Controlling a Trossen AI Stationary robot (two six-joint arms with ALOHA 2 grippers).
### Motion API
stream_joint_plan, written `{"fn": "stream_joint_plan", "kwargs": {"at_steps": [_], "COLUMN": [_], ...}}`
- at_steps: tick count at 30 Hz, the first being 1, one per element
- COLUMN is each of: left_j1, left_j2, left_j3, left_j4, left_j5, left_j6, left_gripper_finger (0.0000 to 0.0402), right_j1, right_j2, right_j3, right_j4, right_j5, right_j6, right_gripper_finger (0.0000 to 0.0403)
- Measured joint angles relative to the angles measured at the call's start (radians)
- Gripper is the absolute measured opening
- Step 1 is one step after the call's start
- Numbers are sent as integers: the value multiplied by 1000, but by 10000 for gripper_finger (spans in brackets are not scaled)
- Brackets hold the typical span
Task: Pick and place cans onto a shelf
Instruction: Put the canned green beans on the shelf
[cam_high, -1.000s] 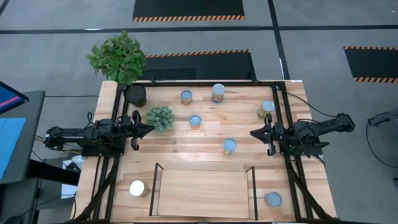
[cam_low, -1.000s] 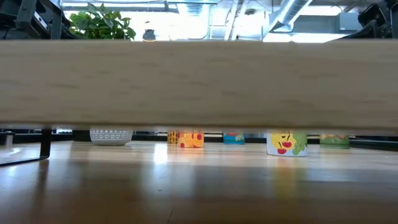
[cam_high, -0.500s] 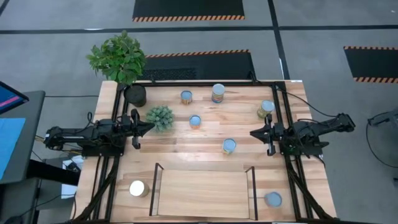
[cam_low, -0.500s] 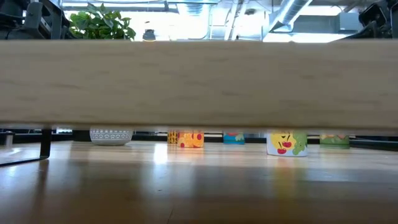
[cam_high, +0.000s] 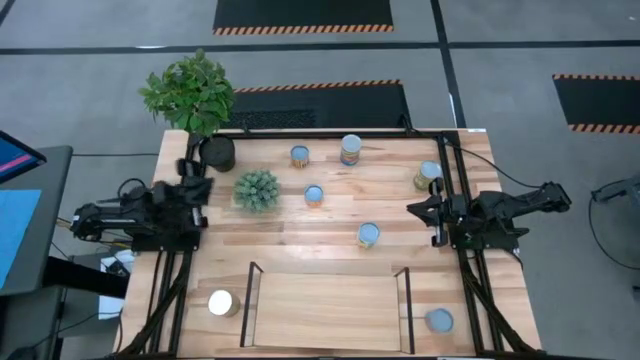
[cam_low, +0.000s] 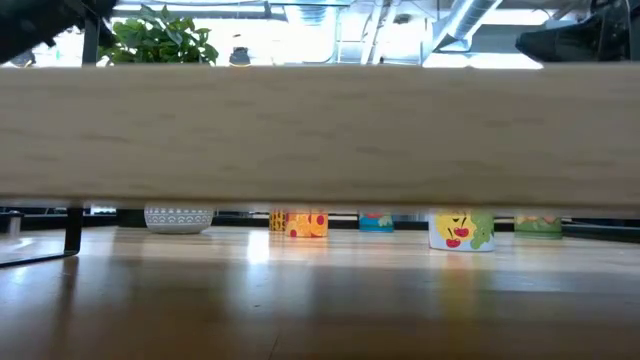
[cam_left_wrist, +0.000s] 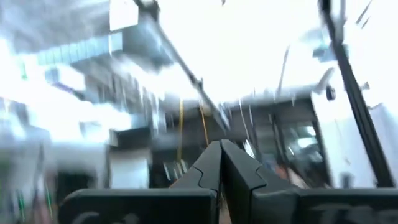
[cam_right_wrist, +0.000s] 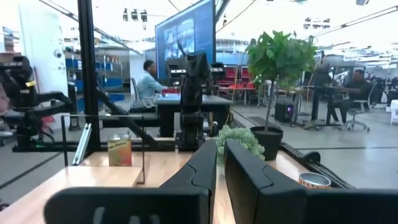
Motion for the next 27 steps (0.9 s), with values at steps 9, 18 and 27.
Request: {"fn": "stream_joint_plan", "kwargs": {"at_steps": [9, 18, 27], "left_j1": [0, 0, 0], "left_j2": [3, 3, 3], "left_j3": [3, 3, 3], "left_j4": [-89, -240, -559], "left_j5": [53, 50, 52], "left_j6": [23, -94, -199], "left_gripper_finger": [0, 0, 0], "right_j1": [0, 0, 0], "right_j2": [0, 0, 0], "right_j3": [0, 0, 1], "right_j4": [-11, -40, -122], "right_j5": [0, -1, -2], "right_j6": [-2, -1, -1], "right_gripper_finger": [59, 59, 59]}}
